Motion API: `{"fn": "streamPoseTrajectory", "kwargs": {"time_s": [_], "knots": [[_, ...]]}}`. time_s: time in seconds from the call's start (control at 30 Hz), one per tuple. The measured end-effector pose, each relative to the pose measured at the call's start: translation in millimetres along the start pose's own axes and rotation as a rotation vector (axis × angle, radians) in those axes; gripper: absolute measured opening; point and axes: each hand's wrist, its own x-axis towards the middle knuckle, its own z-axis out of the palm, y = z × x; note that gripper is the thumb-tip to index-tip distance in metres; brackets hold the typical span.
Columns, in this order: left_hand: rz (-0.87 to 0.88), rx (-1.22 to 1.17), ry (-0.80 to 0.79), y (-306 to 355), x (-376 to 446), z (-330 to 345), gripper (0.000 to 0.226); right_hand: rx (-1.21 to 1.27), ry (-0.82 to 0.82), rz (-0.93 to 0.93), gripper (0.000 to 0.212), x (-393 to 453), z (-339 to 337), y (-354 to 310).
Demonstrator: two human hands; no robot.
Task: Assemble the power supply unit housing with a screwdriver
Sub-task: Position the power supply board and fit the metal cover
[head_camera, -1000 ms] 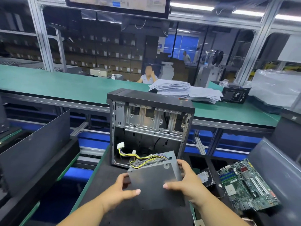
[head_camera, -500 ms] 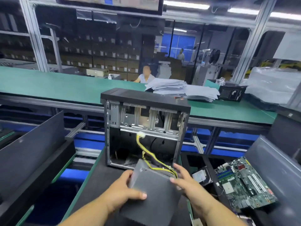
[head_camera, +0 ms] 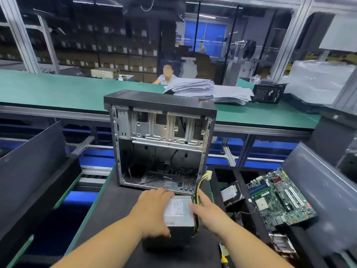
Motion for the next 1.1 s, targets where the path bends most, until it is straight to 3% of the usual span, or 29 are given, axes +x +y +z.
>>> {"fn": "streamPoseTrajectory", "kwargs": {"time_s": [0.2,0.27,0.37,0.47,0.53,0.63,0.77,0.83,0.9,0.97,1.03,1.1], "knots": [[0.033,-0.059,-0.009,-5.2,4.3,11.6,0.115,-0.139,0.043,-0.042,0.074,6.8,16.2,11.0],[-0.002,-0.311,0.012,-8.4,3.3,7.1,0.103,-0.066,0.058,-0.028,0.073,11.6,19.7,13.1],[-0.239,-0.769,0.128,-20.5,1.5,6.1,0.06,0.158,0.013,0.046,0.077,16.0,18.8,12.0],[-0.492,-1.104,0.036,-35.4,-6.9,11.7,0.033,0.182,-0.003,0.1,0.079,21.3,13.3,7.7],[-0.531,-1.323,-0.019,-38.0,-11.6,15.7,0.021,0.173,0.002,0.129,0.077,25.1,10.4,5.6],[-0.52,-1.403,0.033,-36.1,-12.9,18.5,0.013,0.18,0.005,0.146,0.073,26.1,9.8,4.4],[-0.502,-1.329,0.034,-36.6,-11.7,17.4,0.011,0.063,0.115,0.042,0.089,23.1,11.9,7.4],[-0.477,-1.119,0.054,-37.9,-11.1,13.5,0.021,-0.15,0.196,-0.072,0.075,18.7,13.2,7.1],[-0.374,-0.802,0.088,-37.0,-12.0,6.5,0.051,-0.318,0.194,-0.171,0.049,15.3,14.3,4.4],[-0.156,-0.49,0.029,-32.2,-13.4,-1.1,0.089,-0.41,0.075,-0.196,0.045,12.0,12.3,1.5],[0.026,-0.273,-0.041,-27.0,-13.6,-3.4,0.111,-0.494,-0.073,-0.19,0.079,11.3,6.4,-0.6],[0.065,-0.217,-0.063,-23.7,-12.3,-2.5,0.115,-0.59,-0.168,-0.176,0.115,9.9,2.3,-4.7]]}}
